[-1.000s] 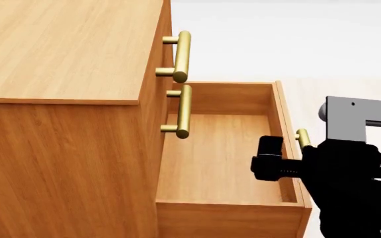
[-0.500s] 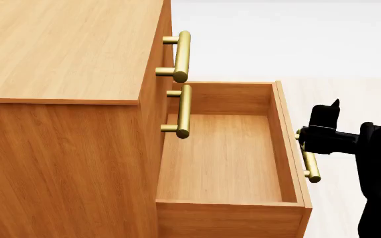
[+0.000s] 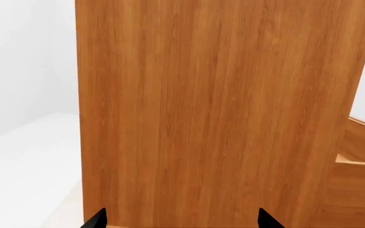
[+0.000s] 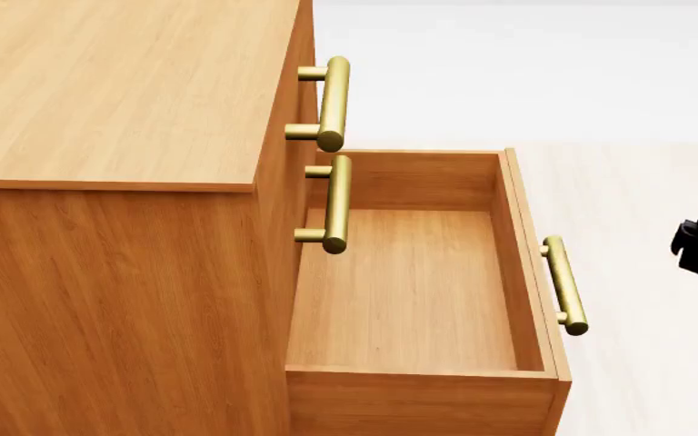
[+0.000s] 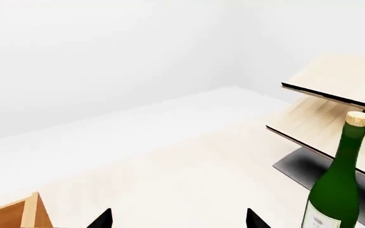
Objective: Put the bowl in the bottom drawer of the cabinet and close it.
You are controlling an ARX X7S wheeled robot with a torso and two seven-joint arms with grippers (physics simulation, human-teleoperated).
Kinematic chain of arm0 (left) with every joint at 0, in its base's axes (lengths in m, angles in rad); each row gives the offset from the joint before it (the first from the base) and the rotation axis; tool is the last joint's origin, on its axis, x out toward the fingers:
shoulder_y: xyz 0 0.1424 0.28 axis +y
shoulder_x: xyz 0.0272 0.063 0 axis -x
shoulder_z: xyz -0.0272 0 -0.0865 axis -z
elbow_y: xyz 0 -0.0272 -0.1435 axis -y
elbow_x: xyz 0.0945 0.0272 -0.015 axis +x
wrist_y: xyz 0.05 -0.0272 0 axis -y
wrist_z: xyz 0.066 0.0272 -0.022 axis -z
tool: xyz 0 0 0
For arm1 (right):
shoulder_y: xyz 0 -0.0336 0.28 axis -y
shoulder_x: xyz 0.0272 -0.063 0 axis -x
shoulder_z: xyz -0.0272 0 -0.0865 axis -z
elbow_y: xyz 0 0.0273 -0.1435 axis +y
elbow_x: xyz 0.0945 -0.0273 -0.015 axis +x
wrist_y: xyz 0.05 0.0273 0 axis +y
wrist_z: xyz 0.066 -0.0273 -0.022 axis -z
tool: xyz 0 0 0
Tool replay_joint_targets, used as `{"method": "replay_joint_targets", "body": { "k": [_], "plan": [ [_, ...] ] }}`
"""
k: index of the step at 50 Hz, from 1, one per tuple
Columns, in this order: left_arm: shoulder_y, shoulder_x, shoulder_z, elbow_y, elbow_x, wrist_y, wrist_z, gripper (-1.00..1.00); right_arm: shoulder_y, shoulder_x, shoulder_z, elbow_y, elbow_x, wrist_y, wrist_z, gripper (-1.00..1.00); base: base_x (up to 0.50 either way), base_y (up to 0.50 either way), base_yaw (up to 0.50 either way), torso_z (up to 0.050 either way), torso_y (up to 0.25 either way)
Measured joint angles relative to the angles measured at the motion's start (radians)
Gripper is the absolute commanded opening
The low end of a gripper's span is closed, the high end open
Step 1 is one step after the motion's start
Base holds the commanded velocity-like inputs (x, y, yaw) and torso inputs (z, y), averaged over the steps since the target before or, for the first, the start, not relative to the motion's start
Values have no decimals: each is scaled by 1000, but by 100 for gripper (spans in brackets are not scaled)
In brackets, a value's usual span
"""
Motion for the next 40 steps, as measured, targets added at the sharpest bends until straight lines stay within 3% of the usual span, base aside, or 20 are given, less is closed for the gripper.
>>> {"method": "replay_joint_targets", "body": {
  "k": [40],
  "plan": [
    [-6, -7, 9, -9, -10, 7, -9, 100, -97, -54, 154, 188, -93, -140, 111, 100, 0, 0, 0, 0, 0]
  ]
}}
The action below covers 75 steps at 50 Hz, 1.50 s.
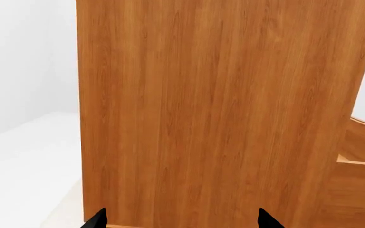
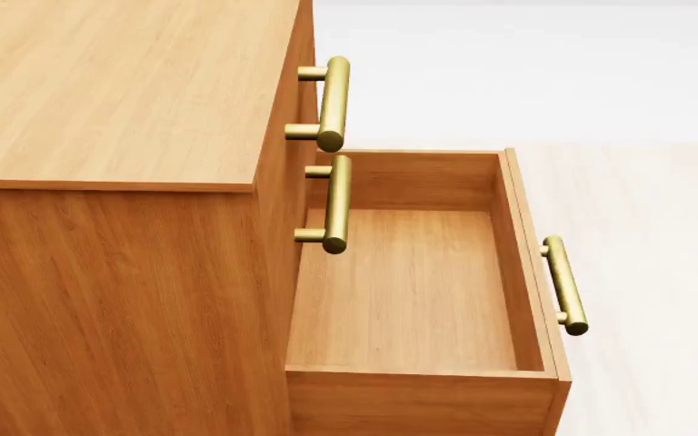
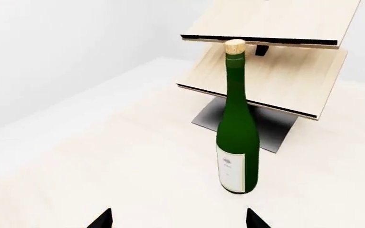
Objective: Put the bowl in the bottom drawer of the cabinet and close it.
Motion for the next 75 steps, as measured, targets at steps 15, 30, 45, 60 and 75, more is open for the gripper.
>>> {"method": "replay_joint_targets", "body": {
  "k": [15, 30, 45, 60, 75],
  "plan": [
    [-3, -3, 4, -2, 0, 0, -5, 100, -5, -19, 57, 57, -9, 0, 68, 100, 0, 0, 0, 0, 0],
    [-3, -6, 5, -3, -3, 4, -8, 100, -2, -37, 110, 107, 6, 31, 125, 100, 0, 0, 0, 0, 0],
    [-2, -10, 8, 2, -5, 2, -15, 100, -2, -50, 164, 152, 32, 59, 160, 100, 0, 0, 0, 0, 0],
    [-4, -14, 10, 2, -9, 3, -19, 100, -3, -56, 184, 186, 40, 75, 179, 100, 0, 0, 0, 0, 0],
    [-4, -18, 12, 2, -11, 5, -22, 100, -15, -59, 196, 202, 20, 76, 223, 100, 0, 0, 0, 0, 0]
  ]
}}
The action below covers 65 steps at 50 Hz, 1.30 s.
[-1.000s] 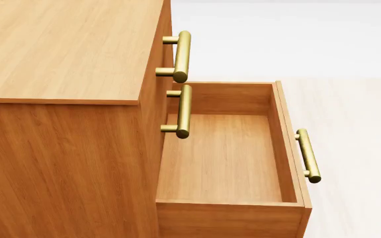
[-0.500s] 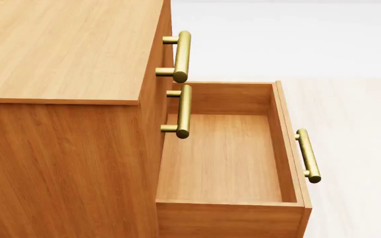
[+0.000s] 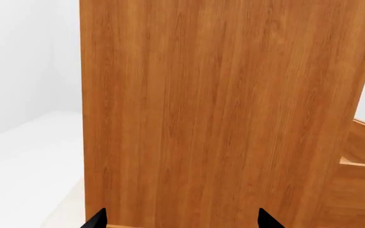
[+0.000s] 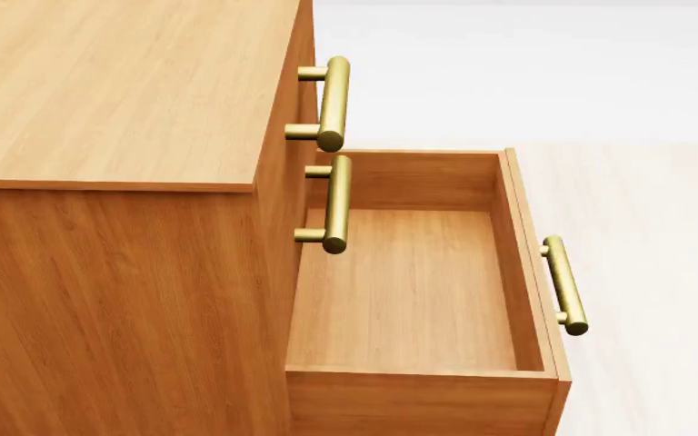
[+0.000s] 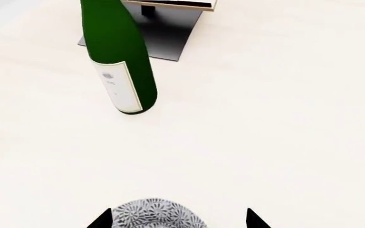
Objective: Put the bowl in the bottom drawer of the cabinet and close it.
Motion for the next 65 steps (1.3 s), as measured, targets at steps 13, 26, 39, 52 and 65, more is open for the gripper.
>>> {"method": "replay_joint_targets", "body": {
  "k": [13, 26, 39, 52, 65],
  "plan": [
    [0, -2, 3, 2, 0, 0, -5, 100, 4, -9, 32, 35, 17, 14, 14, 100, 0, 0, 0, 0, 0],
    [-4, -3, 6, -3, -2, 3, -7, 100, 8, -16, 70, 64, 34, 25, 33, 100, 0, 0, 0, 0, 0],
    [-5, -6, 8, -5, -5, 5, -9, 100, 10, -23, 89, 102, 43, 25, 30, 100, 0, 0, 0, 0, 0],
    [-4, -10, 9, -4, -8, 7, -12, 100, 16, -32, 117, 158, 56, 25, 28, 100, 0, 0, 0, 0, 0],
    [-6, -12, 12, -6, -9, 9, -15, 100, 25, -42, 157, 223, 69, 19, 35, 100, 0, 0, 0, 0, 0]
  ]
}}
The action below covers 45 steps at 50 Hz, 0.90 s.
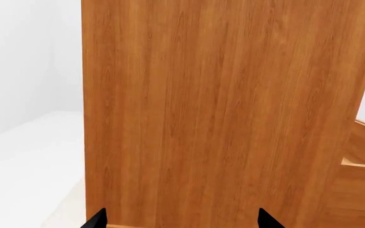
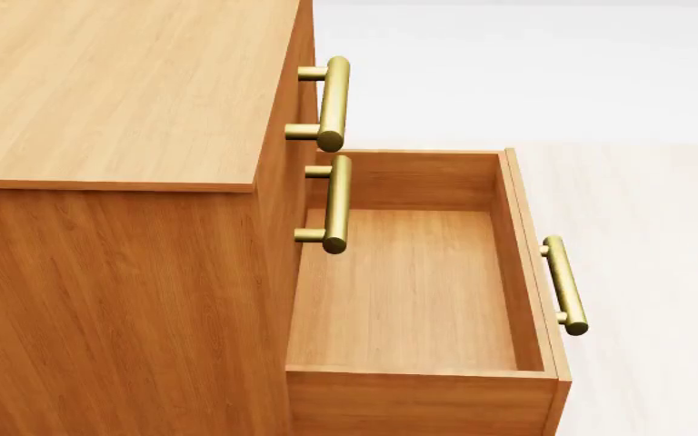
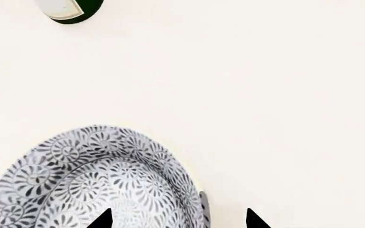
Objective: Put the bowl in the bottom drawer of the cabinet and close it.
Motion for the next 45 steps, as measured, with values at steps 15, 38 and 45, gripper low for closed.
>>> {"method": "replay_joint_targets", "body": {
  "k": [15, 38, 45],
  "plan": [
    [-2, -1, 4, -3, 0, 3, -3, 100, 12, -4, 6, 56, 21, -10, -52, -100, 0, 0, 0, 0, 0],
    [-2, -7, 8, -2, -3, 6, -8, 100, -1, 3, -21, -60, 28, -9, -127, -100, 0, 0, 0, 0, 0],
    [-2, -9, 10, 1, -3, 4, -11, 100, 5, 12, -46, -145, 44, -16, -143, -100, 0, 0, 0, 0, 0]
  ]
}}
